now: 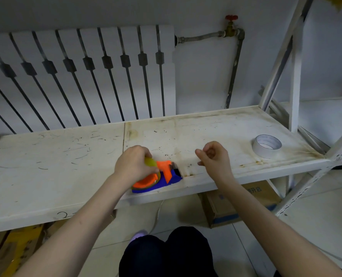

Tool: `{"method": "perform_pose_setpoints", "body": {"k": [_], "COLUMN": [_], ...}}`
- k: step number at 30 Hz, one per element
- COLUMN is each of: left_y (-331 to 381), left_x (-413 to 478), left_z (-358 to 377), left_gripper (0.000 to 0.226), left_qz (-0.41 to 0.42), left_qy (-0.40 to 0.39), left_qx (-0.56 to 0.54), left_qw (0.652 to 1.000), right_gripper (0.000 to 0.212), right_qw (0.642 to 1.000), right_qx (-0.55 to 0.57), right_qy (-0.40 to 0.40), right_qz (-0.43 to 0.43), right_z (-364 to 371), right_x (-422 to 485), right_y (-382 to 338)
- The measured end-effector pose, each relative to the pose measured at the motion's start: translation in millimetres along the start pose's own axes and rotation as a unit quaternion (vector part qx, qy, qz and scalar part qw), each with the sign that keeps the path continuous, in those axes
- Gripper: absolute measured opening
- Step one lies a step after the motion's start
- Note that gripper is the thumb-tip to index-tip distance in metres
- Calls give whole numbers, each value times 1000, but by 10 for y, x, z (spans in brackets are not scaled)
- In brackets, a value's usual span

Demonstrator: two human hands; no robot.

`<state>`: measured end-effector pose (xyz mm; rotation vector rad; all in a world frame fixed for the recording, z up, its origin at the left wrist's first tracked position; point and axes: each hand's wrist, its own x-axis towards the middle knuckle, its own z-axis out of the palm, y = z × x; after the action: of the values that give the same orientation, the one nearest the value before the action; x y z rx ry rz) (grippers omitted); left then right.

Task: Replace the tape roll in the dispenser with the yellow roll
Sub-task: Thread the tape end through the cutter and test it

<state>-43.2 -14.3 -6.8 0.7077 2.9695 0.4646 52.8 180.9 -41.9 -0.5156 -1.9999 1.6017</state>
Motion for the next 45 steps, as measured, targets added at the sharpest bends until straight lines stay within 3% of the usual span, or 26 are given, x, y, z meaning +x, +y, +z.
{"method": "perform_pose_setpoints", "body": {"k": [6, 13, 24, 30, 38, 39, 43, 45], "left_y": [76, 70, 228, 238, 272, 283, 342, 370], "left_x": [56, 1, 11, 13, -2, -11, -85, -140], "left_z": [-38, -47, -161, -190, -187, -178, -71, 21], "left_gripper": [57, 55, 56, 53, 25, 26, 68, 57], "left_qz": [37, 78, 109, 105, 81, 84, 165, 211], "left_qy": [-54, -67, -87, -105, -118, -127, -146, -99], "left_qx": [16, 83, 201, 207, 228, 229, 168, 106], "left_qw": [998, 991, 970, 967, 963, 961, 961, 967], "right_gripper": [19, 19, 20, 16, 11, 11, 20, 23], "right_qw": [993, 994, 988, 989, 998, 997, 991, 989], "right_qx": [5, 64, 39, 96, -18, -19, -16, -30], "right_qy": [-34, -24, -24, 8, 22, 21, 15, 15], "right_qz": [-110, -82, -147, -111, 53, 76, 129, 142], "right_z": [105, 111, 182, 109, -137, -148, -127, -97], "right_x": [10, -51, -219, -161, -95, -103, -151, -175], "right_y": [-598, -731, -821, -855, -265, -176, 94, 175]}}
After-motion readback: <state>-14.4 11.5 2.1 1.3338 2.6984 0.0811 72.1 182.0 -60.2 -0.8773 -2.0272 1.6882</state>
